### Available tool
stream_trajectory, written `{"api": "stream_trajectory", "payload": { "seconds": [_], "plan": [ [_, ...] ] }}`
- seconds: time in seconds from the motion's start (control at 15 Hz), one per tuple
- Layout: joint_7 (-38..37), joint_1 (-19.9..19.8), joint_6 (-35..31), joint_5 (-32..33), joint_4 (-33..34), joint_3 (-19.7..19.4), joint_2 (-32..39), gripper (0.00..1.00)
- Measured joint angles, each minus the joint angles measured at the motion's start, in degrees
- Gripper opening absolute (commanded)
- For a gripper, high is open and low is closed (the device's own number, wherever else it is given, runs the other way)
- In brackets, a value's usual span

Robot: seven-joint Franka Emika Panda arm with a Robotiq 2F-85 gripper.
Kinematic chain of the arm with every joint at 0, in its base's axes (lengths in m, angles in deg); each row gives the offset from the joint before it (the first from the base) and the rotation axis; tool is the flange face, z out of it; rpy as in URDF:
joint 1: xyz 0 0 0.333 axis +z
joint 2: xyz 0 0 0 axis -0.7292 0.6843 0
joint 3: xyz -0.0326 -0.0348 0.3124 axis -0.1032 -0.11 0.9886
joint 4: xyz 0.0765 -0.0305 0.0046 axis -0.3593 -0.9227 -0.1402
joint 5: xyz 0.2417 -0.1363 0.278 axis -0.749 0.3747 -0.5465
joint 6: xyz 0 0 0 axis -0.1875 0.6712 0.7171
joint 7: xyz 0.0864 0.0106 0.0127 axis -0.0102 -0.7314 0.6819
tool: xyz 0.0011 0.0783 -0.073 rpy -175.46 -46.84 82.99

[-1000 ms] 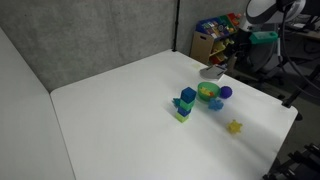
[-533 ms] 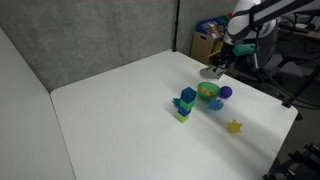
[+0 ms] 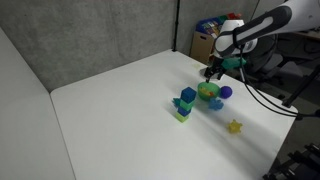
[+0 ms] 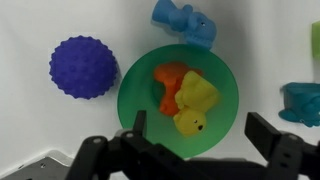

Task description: Pick up the yellow toy from the green bowl and put it on the table

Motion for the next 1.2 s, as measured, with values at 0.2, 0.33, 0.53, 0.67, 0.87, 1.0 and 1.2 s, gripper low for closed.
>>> {"api": "stream_trajectory", "payload": {
  "seconds": [0.2, 0.33, 0.53, 0.67, 0.87, 1.0, 1.2],
  "plan": [
    [-1.3, 0.3, 0.0, 0.0, 2.4, 0.0, 3.7, 1.00],
    [-2.3, 0.4, 0.0, 0.0, 4.2, -0.1, 6.2, 1.00],
    [-3.4, 0.5, 0.0, 0.0, 7.1, -0.3, 9.7, 1.00],
    [-3.8, 0.6, 0.0, 0.0, 9.1, -0.3, 11.6, 1.00],
    [-4.5, 0.9, 0.0, 0.0, 11.9, -0.3, 14.0, 1.00],
    [-4.8, 1.1, 0.0, 0.0, 13.5, -0.3, 15.2, 0.75],
    [-5.0, 1.6, 0.0, 0.1, 15.4, -0.5, 16.6, 0.49]
  ]
}}
